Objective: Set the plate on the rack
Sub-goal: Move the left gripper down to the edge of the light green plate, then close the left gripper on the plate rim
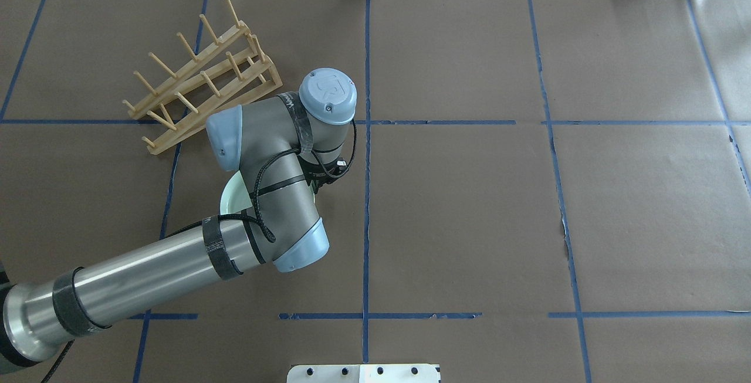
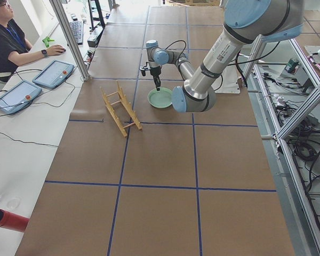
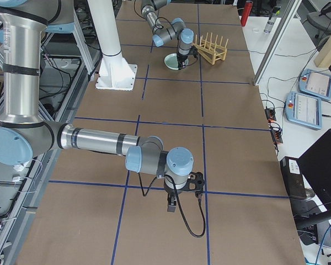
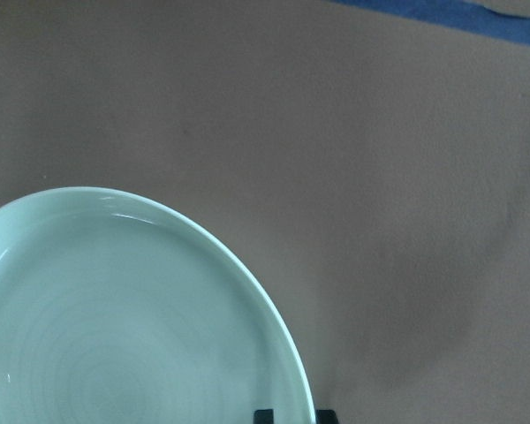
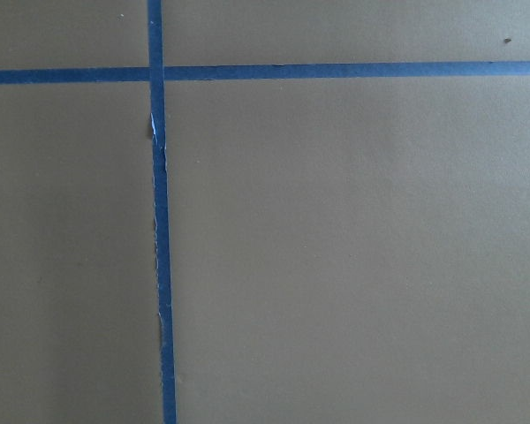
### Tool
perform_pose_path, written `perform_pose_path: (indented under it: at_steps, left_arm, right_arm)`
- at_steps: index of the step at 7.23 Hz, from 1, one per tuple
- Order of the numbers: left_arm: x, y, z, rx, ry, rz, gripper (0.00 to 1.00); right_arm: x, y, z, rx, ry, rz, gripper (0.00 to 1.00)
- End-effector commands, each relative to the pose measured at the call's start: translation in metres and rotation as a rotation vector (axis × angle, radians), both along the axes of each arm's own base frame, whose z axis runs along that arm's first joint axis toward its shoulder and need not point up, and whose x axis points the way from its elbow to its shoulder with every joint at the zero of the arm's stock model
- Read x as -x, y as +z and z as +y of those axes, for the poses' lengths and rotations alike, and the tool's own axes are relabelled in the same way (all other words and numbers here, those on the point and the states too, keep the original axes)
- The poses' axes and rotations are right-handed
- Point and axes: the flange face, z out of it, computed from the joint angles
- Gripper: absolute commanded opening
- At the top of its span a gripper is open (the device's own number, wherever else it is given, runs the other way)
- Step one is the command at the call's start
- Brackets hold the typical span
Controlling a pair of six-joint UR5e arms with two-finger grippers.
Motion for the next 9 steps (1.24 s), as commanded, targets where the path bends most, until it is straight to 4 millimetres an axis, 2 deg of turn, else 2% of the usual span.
perform_pose_path:
  at_steps: [1,3,4,5,7,8,9]
  left_arm:
    - [0.000,0.003,0.000,0.000,0.002,-0.003,0.24]
    - [0.000,0.005,0.001,0.001,0.004,-0.004,0.24]
    - [-0.001,0.006,0.002,0.001,0.007,-0.006,0.16]
    - [-0.001,0.005,0.002,0.003,0.004,-0.003,0.01]
    - [0.007,-0.017,-0.004,-0.051,-0.013,0.099,0.00]
    - [0.040,-0.052,-0.016,-0.075,-0.075,0.181,0.00]
    - [0.091,-0.103,-0.024,-0.150,-0.135,0.310,0.00]
  right_arm:
    - [0.000,0.000,0.000,0.000,-0.001,0.000,1.00]
    - [0.000,0.000,0.000,0.000,-0.001,0.000,1.00]
    - [0.000,0.000,0.000,0.000,0.000,0.000,1.00]
    - [0.000,0.000,0.000,0.000,-0.001,0.000,1.00]
    - [0.000,0.000,0.000,0.000,0.000,0.000,1.00]
    - [0.000,0.000,0.000,0.000,-0.001,0.000,1.00]
    - [0.000,0.001,0.000,0.001,-0.001,0.000,1.00]
